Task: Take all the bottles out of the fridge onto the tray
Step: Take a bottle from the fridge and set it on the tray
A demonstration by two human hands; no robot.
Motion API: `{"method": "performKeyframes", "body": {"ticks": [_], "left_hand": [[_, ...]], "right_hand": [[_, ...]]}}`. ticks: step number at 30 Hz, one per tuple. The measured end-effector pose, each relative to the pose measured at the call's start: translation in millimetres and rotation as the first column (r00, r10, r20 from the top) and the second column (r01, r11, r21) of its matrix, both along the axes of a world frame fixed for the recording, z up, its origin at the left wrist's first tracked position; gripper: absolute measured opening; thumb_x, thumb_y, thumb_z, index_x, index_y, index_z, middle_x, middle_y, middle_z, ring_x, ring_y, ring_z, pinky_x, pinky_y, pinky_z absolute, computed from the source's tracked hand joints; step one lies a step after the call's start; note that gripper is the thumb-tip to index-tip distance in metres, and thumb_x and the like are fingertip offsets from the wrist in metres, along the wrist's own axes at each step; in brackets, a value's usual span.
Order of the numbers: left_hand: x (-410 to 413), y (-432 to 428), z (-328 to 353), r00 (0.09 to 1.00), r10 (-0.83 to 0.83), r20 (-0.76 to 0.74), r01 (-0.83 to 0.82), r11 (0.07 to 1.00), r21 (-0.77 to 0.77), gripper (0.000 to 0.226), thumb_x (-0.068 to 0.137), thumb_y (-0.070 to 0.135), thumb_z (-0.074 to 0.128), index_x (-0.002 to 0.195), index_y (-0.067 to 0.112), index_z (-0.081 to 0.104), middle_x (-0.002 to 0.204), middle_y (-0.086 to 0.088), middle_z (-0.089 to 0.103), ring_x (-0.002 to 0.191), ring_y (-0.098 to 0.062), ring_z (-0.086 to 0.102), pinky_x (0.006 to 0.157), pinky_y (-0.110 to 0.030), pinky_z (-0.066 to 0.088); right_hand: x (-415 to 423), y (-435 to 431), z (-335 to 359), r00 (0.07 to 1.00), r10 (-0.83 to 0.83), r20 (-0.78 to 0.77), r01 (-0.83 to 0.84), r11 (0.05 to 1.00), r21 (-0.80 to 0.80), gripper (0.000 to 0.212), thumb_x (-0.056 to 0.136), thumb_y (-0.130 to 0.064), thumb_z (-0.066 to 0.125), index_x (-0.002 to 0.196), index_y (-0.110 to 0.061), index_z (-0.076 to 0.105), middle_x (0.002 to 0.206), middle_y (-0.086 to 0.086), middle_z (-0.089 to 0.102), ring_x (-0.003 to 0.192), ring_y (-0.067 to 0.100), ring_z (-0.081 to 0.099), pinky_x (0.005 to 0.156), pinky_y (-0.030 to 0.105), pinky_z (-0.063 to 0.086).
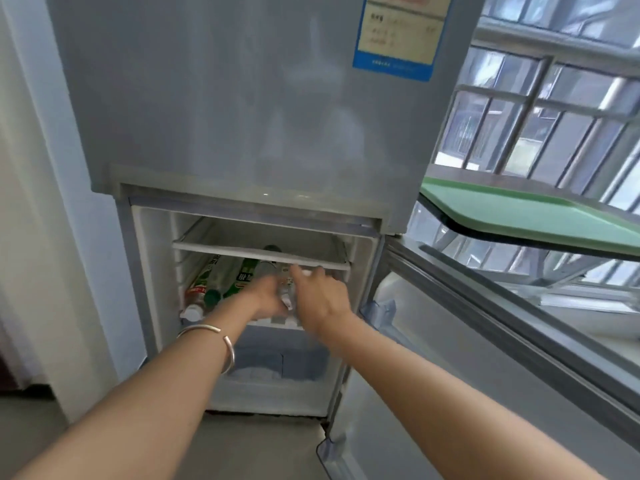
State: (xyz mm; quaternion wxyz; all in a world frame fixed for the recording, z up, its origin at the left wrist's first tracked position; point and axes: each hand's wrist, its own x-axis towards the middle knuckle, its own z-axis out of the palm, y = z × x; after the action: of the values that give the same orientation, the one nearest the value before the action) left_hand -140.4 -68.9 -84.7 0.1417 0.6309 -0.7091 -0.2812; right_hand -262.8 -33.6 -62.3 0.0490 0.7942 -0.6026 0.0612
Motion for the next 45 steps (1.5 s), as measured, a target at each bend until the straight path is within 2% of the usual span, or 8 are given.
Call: {"method": "performKeyframes", "body": {"ticks": [5, 8, 13, 17, 21, 25, 37, 45], "left_hand": [[-11, 48, 53, 0.991, -0.134, 0.018, 0.126, 0.962, 0.241, 0.072, 0.061, 0.033, 0.085, 0.123, 0.021, 0.050, 0.120, 0.007, 0.059, 0.112, -0.015, 0.055, 0.098, -0.033, 0.049], [-24, 81, 102, 0.981, -0.128, -0.147, 0.170, 0.934, 0.316, 0.049, 0.072, 0.016, 0.083, 0.106, 0.030, 0.050, 0.113, 0.005, 0.062, 0.115, -0.018, 0.057, 0.094, -0.036, 0.053], [-53, 125, 193, 0.975, -0.190, -0.117, 0.211, 0.957, 0.200, 0.022, 0.086, 0.021, 0.069, 0.106, 0.022, 0.059, 0.105, 0.001, 0.070, 0.100, -0.011, 0.064, 0.087, -0.033, 0.057], [-84, 150, 271, 0.925, -0.270, -0.267, 0.269, 0.962, -0.041, 0.042, 0.086, 0.022, 0.067, 0.127, 0.021, 0.055, 0.117, -0.006, 0.069, 0.108, -0.021, 0.066, 0.088, -0.037, 0.056], [-142, 155, 322, 0.907, -0.285, -0.310, 0.170, 0.921, -0.351, 0.046, 0.081, 0.034, 0.072, 0.122, 0.021, 0.058, 0.114, -0.005, 0.069, 0.100, -0.022, 0.070, 0.081, -0.042, 0.060], [-186, 140, 320, 0.783, -0.347, -0.517, 0.095, 0.887, -0.451, 0.064, 0.073, 0.030, 0.081, 0.129, 0.016, 0.053, 0.116, -0.003, 0.064, 0.103, -0.019, 0.066, 0.070, -0.034, 0.062], [-255, 23, 241, 0.746, -0.240, -0.621, 0.119, 0.966, -0.231, 0.057, 0.099, 0.048, 0.022, 0.128, 0.010, 0.054, 0.124, -0.011, 0.060, 0.112, -0.024, 0.055, 0.092, -0.037, 0.042], [-270, -48, 218, 0.658, -0.171, -0.733, 0.065, 0.983, -0.172, 0.063, 0.099, 0.052, 0.019, 0.140, 0.012, 0.046, 0.134, -0.014, 0.056, 0.120, -0.027, 0.054, 0.096, -0.034, 0.042]], "right_hand": [[-6, 55, 84, 0.996, 0.079, 0.051, -0.083, 0.994, 0.071, 0.042, 0.086, -0.030, 0.057, 0.126, -0.019, 0.045, 0.106, 0.009, 0.066, 0.087, 0.032, 0.061, 0.068, 0.037, 0.043], [-21, 79, 135, 0.991, 0.063, 0.117, -0.079, 0.988, 0.132, 0.049, 0.089, -0.034, 0.055, 0.134, -0.020, 0.043, 0.123, 0.010, 0.061, 0.106, 0.033, 0.060, 0.080, 0.038, 0.049], [-81, 120, 217, 0.948, -0.010, 0.319, -0.099, 0.941, 0.324, 0.029, 0.087, -0.018, 0.063, 0.110, -0.004, 0.053, 0.094, 0.013, 0.062, 0.065, 0.021, 0.058, 0.054, 0.026, 0.052], [-144, 140, 244, 0.926, -0.102, 0.363, -0.105, 0.856, 0.506, 0.048, 0.084, -0.033, 0.071, 0.125, -0.012, 0.055, 0.121, 0.012, 0.060, 0.099, 0.024, 0.064, 0.075, 0.030, 0.058], [-183, 137, 238, 0.761, 0.037, 0.648, -0.156, 0.980, 0.127, 0.056, 0.079, -0.042, 0.074, 0.125, -0.017, 0.056, 0.100, 0.000, 0.064, 0.084, 0.012, 0.061, 0.064, 0.024, 0.051], [-208, 107, 230, 0.733, 0.020, 0.680, 0.152, 0.969, -0.193, 0.066, 0.071, -0.051, 0.074, 0.125, -0.018, 0.055, 0.105, 0.004, 0.067, 0.087, 0.020, 0.067, 0.075, 0.036, 0.059], [-229, -23, 198, 0.513, -0.211, 0.832, 0.329, 0.944, 0.037, 0.025, 0.081, -0.026, 0.069, 0.089, -0.003, 0.064, 0.087, 0.014, 0.064, 0.072, 0.024, 0.058, 0.066, 0.035, 0.053], [-229, -85, 189, 0.614, -0.317, 0.723, 0.445, 0.895, 0.015, 0.025, 0.087, -0.019, 0.060, 0.063, -0.014, 0.051, 0.060, 0.001, 0.053, 0.057, 0.018, 0.055, 0.050, 0.025, 0.040]]}}
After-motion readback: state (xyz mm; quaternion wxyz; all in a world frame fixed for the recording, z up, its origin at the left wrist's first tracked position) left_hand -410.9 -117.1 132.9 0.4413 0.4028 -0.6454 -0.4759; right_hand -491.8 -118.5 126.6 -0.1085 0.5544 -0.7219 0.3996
